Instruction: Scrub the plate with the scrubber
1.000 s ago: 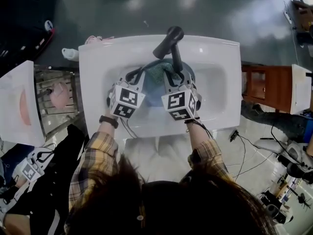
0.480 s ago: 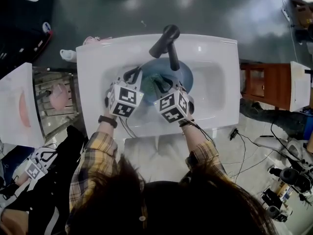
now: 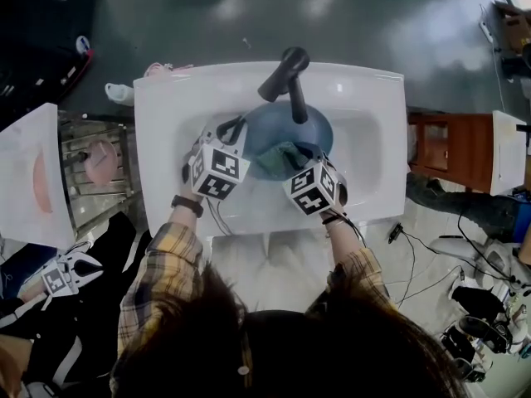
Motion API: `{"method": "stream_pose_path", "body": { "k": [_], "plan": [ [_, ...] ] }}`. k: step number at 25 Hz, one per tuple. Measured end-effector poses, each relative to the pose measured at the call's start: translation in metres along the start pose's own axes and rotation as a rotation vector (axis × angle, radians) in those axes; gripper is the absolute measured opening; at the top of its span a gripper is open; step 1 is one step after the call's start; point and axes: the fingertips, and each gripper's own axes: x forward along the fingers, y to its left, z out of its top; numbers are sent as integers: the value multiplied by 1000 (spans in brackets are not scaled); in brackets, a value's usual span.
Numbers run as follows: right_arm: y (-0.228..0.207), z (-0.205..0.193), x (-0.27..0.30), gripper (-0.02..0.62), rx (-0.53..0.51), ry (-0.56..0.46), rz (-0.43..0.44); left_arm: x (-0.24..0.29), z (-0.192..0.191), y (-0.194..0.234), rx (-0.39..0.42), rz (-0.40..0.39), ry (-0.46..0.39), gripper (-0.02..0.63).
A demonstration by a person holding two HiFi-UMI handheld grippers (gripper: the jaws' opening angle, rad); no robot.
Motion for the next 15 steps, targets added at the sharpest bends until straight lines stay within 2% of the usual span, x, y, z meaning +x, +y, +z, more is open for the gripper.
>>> {"method": "stream_pose_path", "body": {
  "k": [4, 8, 15],
  "plan": [
    [-15, -20, -11, 106, 27, 26, -35, 1, 2, -6, 42, -12, 3, 28],
    [-46, -37, -30, 106, 43, 34, -134, 4, 5, -15, 39, -28, -2, 28],
    [-90, -29, -50, 106, 85, -12, -275, 6, 8, -20, 65, -52, 0, 35]
  ]
}}
